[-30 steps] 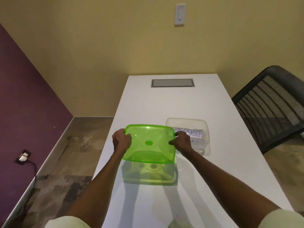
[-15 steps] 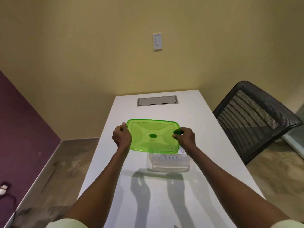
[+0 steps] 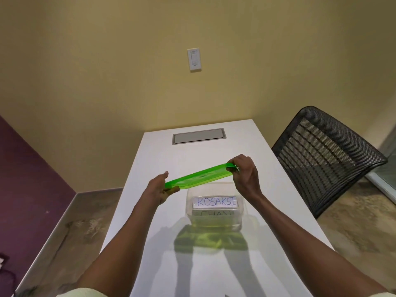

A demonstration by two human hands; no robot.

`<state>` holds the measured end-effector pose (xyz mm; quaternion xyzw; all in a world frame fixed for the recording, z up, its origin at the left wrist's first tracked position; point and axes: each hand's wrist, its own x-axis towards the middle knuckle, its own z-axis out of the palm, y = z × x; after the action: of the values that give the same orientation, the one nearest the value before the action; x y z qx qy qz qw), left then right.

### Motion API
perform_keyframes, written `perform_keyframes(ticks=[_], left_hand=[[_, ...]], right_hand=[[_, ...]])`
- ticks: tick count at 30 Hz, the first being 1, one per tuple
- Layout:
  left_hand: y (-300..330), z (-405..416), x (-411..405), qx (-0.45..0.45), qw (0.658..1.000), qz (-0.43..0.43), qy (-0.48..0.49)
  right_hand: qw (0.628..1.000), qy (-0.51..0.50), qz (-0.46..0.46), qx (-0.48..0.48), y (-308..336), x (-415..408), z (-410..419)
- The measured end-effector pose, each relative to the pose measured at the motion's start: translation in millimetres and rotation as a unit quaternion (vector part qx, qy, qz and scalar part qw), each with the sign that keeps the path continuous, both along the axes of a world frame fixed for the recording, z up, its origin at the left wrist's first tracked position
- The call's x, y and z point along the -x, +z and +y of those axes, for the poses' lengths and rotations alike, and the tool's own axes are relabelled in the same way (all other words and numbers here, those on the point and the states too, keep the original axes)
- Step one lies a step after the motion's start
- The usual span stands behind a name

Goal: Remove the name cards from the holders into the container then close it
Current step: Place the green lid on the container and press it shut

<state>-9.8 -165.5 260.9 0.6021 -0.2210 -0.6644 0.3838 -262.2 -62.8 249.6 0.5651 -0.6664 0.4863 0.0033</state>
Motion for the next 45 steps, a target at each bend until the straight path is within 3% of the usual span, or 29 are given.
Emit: perform_keyframes(ticks=[7, 11, 14, 16, 19, 21, 26, 30, 38, 45], left_hand=[[-6.2, 6.7, 5.6, -0.034, 0.997, 0.001, -0.070], [-9.6, 8.8, 9.4, -0.014, 0.999, 0.026, -0.034], [-18.0, 6.3, 11.3, 0.005, 1.000, 0.018, -0.010], [-24.7, 3.4, 13.5, 0.020, 0.999, 0.036, 0.004], [-34.9, 0.7, 16.2, 0.049, 0.998, 0.042, 0.009], [-38.3, 1.6, 18.2, 0.063, 0.997, 0.031, 0.007], [-48.6, 5.9, 21.5, 0.104, 0.995, 0.007, 0.001], [-57.0, 8.7, 21.0, 0.137, 0.988, -0.046, -0.048], [-77.9, 13.1, 23.5, 0.172, 0.961, -0.185, -0.108], [-96.7, 21.8, 34.1, 0.206, 0.928, -0.293, -0.099]], right_hand=[[0.999, 0.016, 0.018, 0.027, -8.6, 9.8, 2.0], [0.998, 0.030, -0.044, 0.033, -18.3, 16.4, 6.3], [0.992, 0.023, -0.121, -0.033, -29.5, 20.2, 11.3], [0.970, -0.010, -0.218, -0.106, -37.3, 23.5, 11.7], [0.880, -0.032, -0.446, -0.160, -41.4, 25.3, 7.0], [0.843, -0.035, -0.509, -0.171, -40.2, 25.4, 4.2], [0.902, -0.045, -0.374, -0.211, -42.5, 23.9, 4.0], [0.928, -0.053, -0.302, -0.212, -48.7, 24.9, 6.2], [0.921, -0.070, -0.297, -0.242, -67.1, 29.1, 8.7], [0.922, -0.071, -0.263, -0.276, -87.1, 29.7, 12.4]])
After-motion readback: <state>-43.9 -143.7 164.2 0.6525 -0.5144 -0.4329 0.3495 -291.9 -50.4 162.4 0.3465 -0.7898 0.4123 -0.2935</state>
